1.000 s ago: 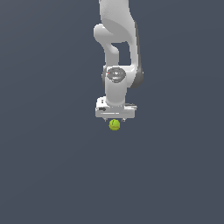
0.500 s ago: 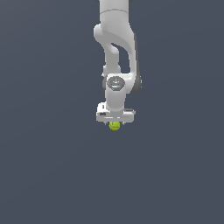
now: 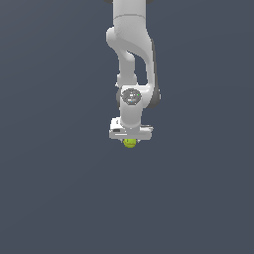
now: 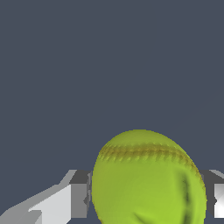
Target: Pick up the object and move it to a goal position.
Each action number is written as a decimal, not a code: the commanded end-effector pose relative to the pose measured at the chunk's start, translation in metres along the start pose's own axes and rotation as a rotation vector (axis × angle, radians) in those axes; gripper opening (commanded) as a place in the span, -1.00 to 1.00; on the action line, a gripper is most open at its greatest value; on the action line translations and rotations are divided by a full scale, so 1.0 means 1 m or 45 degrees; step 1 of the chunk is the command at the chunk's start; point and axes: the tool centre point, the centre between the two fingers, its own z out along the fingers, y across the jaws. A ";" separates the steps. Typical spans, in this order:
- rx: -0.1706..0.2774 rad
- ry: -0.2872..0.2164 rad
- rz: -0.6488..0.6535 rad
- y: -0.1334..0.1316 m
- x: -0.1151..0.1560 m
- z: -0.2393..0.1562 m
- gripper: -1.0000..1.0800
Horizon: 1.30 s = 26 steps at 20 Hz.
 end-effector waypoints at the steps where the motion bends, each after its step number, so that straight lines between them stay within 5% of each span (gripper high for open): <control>1: 0.000 0.000 0.000 0.000 0.000 0.001 -1.00; 14: 0.000 0.001 0.000 0.004 0.000 -0.022 -1.00; 26: 0.001 0.000 0.000 0.020 0.000 -0.119 -1.00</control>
